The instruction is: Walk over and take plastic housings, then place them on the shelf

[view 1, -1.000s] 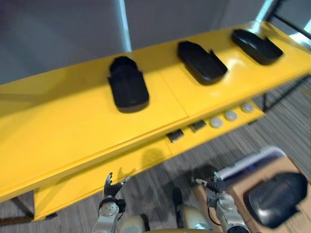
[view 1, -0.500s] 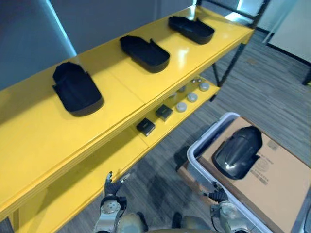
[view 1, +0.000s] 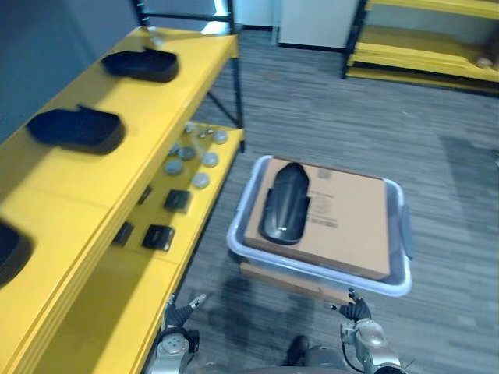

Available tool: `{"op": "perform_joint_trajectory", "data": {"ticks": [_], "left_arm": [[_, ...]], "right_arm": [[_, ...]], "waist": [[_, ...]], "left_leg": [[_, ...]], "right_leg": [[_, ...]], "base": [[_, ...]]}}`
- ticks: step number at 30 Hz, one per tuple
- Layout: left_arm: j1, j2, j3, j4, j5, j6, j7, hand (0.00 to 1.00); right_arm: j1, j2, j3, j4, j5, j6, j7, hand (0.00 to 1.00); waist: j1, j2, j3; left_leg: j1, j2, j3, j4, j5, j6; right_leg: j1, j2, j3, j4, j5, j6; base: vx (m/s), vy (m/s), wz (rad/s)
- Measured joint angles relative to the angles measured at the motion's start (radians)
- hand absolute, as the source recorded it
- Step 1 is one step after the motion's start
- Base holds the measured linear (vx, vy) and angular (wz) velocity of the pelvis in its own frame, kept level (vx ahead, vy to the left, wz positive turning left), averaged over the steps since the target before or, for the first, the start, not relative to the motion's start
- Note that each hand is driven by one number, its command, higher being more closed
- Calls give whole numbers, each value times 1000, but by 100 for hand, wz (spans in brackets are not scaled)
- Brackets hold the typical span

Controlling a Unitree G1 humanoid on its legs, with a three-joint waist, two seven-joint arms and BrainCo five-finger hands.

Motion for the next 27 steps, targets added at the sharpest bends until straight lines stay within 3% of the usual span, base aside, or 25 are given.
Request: {"op": "perform_joint_trajectory", "data": {"ticks": [2,6,7,11,13,18,22,27], "left_arm": [[5,-12,0,0,-10,0,0,0],[37,-20,1,-19,-37,0,1,0],[40,-18,0,-18,-42,1,1,0],[42,-5,0,-18,-54,3,2,0],[42,-4,0,-17,-57,3,2,0],[48,33,20,-19,-69,3,8,0],[96,34,87,-42,-88,3,10,0],[158,48,103,-68,-108,3,10,0]], "right_arm": [[-6,-9,-10,0,20,-2,-13,0],[-2,-3,-37,2,34,-6,-15,0],[0,4,-46,6,36,-6,-17,0],[4,24,-62,3,55,-7,-16,0],[3,23,-89,3,61,-8,-17,0],[4,29,-145,-30,96,-21,-27,0],[51,37,-206,-272,103,-23,-65,0],[116,33,-226,-650,47,-28,-104,0]], "waist": [[2,11,15],[5,18,19],[9,25,29],[4,-9,12],[5,-11,7],[7,-19,-8],[5,-25,-14],[3,-54,-48]], "left_leg": [[-54,-81,-209,31,-55,-18],[-145,-201,-416,-89,-47,-43],[-149,-210,-432,-121,6,9],[-127,-259,-419,-187,12,36],[-110,-281,-422,-230,26,55],[-66,-307,-431,-293,35,62],[-38,-307,-429,-310,35,62],[-35,-301,-431,-304,38,58]], "right_leg": [[17,0,52,2,-17,-5],[29,1,114,14,-28,21],[28,6,134,41,-43,47],[32,-31,151,17,-34,88],[47,-37,147,-12,-21,100],[107,-43,148,-103,0,116],[142,-38,159,-142,22,110],[158,-35,168,-167,46,96]], "base": [[-18,-4,-72],[54,76,-57],[98,141,-34],[161,137,-5],[182,76,15],[154,55,11],[149,29,-2],[119,14,0]]}}
